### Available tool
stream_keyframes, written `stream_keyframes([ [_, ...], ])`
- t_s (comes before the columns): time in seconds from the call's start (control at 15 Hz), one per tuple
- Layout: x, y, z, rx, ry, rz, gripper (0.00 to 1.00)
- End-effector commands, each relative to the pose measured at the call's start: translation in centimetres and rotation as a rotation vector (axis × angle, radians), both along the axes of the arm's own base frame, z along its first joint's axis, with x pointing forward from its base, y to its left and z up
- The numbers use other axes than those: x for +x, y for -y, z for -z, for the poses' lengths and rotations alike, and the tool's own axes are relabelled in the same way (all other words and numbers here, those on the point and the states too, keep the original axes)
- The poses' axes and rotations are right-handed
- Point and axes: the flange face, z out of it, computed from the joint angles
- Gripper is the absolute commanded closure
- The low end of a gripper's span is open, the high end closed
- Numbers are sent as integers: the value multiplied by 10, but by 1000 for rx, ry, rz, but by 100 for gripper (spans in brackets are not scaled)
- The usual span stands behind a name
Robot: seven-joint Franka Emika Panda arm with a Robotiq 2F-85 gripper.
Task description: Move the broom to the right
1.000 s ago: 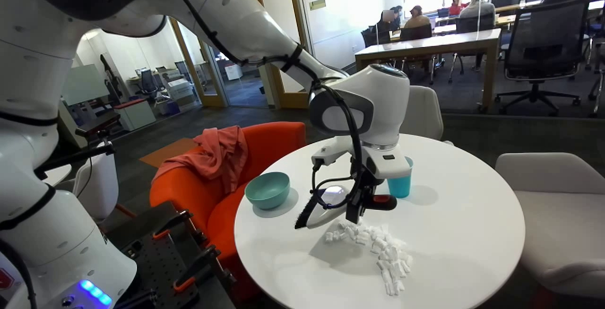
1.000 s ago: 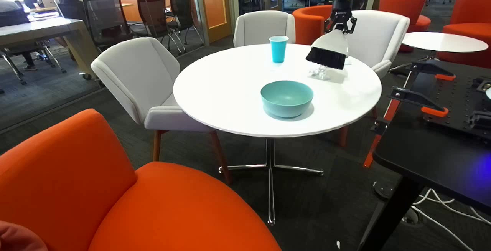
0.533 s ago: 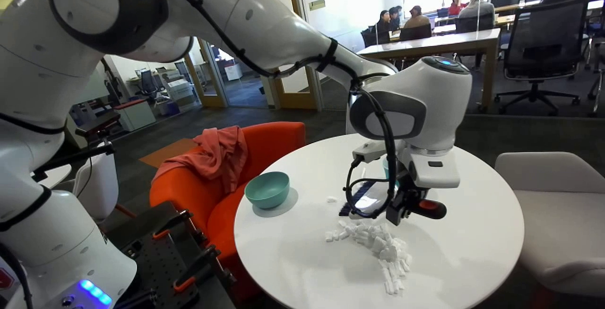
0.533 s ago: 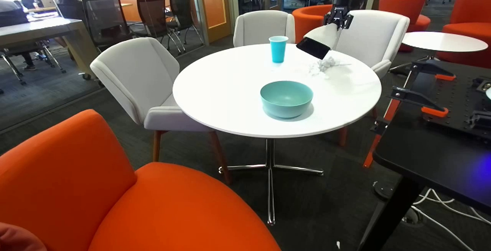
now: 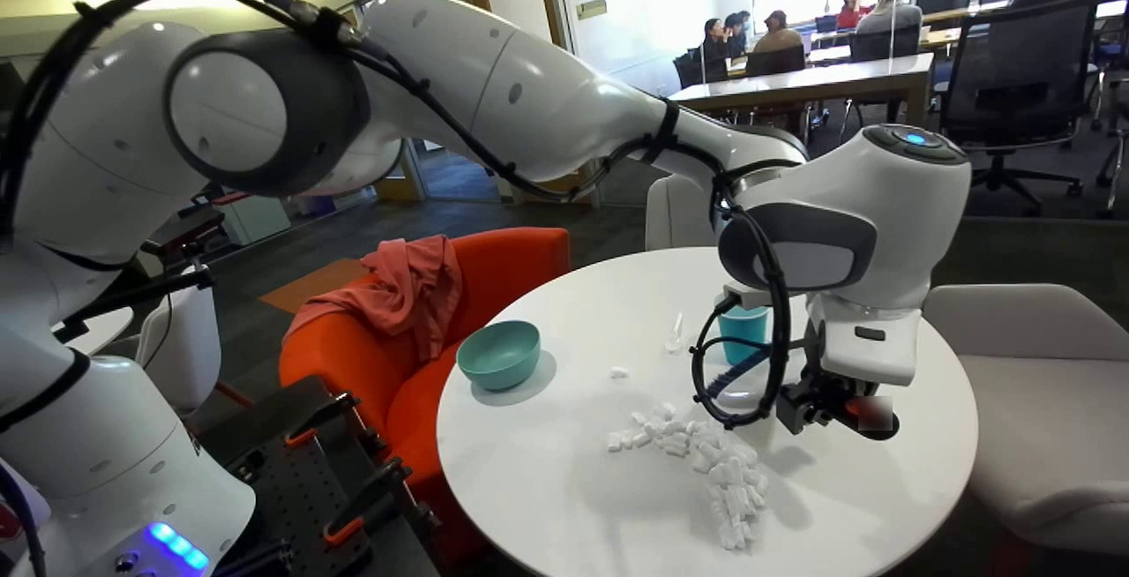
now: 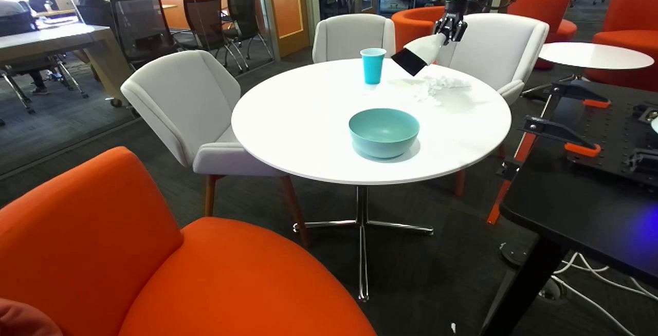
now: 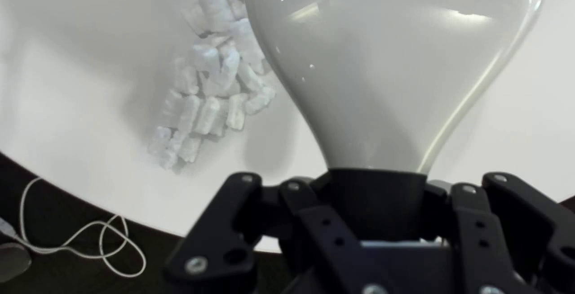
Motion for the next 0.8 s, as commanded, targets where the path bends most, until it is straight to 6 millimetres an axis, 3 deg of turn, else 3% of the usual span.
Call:
stream_keyframes([
  [0.0,17,12,9,40,25,146,100],
  [0.4,31,14,34,57,46,316,100],
  [0.73,37,0,58,58,14,368,100],
])
